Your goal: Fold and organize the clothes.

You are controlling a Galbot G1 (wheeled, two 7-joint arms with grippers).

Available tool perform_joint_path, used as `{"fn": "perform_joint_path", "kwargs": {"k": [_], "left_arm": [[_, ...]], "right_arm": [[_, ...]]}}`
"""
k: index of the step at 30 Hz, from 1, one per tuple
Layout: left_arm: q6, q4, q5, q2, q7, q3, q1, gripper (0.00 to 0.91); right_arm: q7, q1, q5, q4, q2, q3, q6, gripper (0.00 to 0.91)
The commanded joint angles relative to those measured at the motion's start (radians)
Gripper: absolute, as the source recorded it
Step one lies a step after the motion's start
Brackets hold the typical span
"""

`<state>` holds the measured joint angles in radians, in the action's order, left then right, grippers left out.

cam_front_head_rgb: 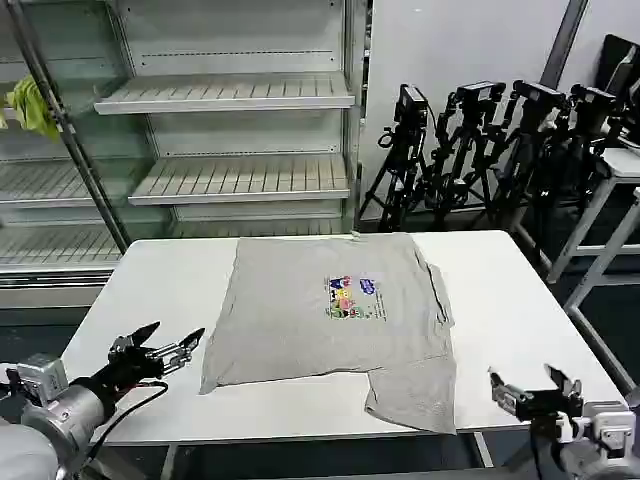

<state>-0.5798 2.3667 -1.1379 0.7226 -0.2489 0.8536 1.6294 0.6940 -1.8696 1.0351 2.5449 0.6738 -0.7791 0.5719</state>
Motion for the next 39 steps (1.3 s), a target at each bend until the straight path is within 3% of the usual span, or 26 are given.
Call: {"fn": "perform_joint_path", "kwargs": {"k": [1, 17, 39], "left_arm": [[0.0, -0.026, 0.021, 0.019, -0.005, -0.091, 0.024, 0.907], [0.0, -0.039, 0.095, 0.052, 0.003, -0.154, 0.074, 0.907], [0.001, -0.151, 0.153, 0.088, 0.03, -0.274, -0.027, 0.907]], "right_arm": [[0.027, 0.017, -0.008, 0.043, -0.006, 0.128, 0.006, 0.907], [0.034, 0.044, -0.046, 0.022, -0.016, 0.241, 0.005, 0.907], [0.013, 0.122, -0.117, -0.047, 0.046, 0.376, 0.0, 0.907]]}}
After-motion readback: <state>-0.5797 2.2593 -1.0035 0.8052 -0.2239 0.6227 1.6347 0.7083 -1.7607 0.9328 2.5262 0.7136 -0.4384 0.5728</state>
